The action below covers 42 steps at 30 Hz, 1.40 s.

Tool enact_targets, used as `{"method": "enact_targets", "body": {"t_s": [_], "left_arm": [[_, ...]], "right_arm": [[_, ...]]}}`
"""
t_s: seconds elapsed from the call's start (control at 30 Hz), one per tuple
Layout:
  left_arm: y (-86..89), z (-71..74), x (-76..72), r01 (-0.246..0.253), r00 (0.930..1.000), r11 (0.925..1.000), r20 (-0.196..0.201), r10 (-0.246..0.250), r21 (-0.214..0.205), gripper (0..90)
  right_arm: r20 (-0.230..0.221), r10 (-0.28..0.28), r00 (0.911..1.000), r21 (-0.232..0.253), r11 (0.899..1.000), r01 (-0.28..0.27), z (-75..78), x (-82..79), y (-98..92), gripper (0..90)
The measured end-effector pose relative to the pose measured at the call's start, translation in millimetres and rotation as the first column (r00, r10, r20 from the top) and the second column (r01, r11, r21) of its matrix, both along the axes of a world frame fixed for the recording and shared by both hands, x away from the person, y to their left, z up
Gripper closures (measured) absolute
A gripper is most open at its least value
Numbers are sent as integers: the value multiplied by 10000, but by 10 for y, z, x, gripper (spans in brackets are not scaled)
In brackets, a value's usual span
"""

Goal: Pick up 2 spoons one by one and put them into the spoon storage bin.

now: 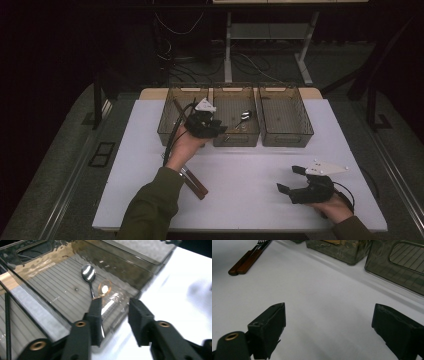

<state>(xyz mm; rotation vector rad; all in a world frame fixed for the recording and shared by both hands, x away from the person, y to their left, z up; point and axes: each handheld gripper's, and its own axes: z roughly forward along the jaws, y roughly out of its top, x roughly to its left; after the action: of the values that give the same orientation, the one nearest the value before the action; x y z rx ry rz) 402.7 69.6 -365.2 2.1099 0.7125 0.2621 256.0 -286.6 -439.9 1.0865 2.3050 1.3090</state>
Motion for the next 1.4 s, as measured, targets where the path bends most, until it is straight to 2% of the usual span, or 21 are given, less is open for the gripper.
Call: {"method": "enact_targets", "body": {"t_s": [0.13, 0.27, 0.43, 0.63, 0.8, 0.97, 1.0, 1.1, 1.23, 1.4], "left_arm": [[115, -3, -139, 247, 9997, 9997, 48, -247, -7, 755], [239, -43, -262, 373, 9993, 9993, 7, -373, 6, 880], [421, -126, -367, 279, 9996, 9991, -78, -276, 332, 892], [633, -273, -432, -171, 9997, 9971, -181, 185, 739, 892], [795, -393, -429, -602, 9976, 9880, -245, 643, 1421, 892], [907, -504, -350, -995, 9930, 9786, -447, 1092, 1801, 892], [921, -526, -327, -970, 9935, 9761, -404, 1068, 1942, 891], [937, -592, -295, -1015, 9910, 9721, -638, 1173, 2115, 892], [946, -654, -271, -896, 9908, 9620, -754, 1125, 2580, 892], [937, -702, -277, -740, 9905, 9577, -908, 1029, 2782, 892]], "right_arm": [[-19, -14, 10000, -1, 10000, 14, -3, 5, 3, 121], [-33, -10, 10000, -13, 10000, 10, -8, 12, 3, 121], [-47, -10, 10000, -30, 10000, 10, -10, 14, 3, 121], [-53, -59, 10000, -20, 10000, 58, -11, 16, 6, 121], [-69, -63, 10000, -9, 10000, 63, -6, 6, 6, 121], [-52, -54, 10000, -24, 10000, 54, -4, 0, 9, 121], [-55, -58, 10000, -15, 10000, 58, -3, 0, 9, 121], [-49, -69, 10000, -31, 10000, 69, -4, 2, 9, 121], [-34, -74, 10000, -49, 10000, 73, -7, 6, 8, 121], [-38, -71, 10000, -45, 10000, 71, -5, 3, 6, 121]]}}
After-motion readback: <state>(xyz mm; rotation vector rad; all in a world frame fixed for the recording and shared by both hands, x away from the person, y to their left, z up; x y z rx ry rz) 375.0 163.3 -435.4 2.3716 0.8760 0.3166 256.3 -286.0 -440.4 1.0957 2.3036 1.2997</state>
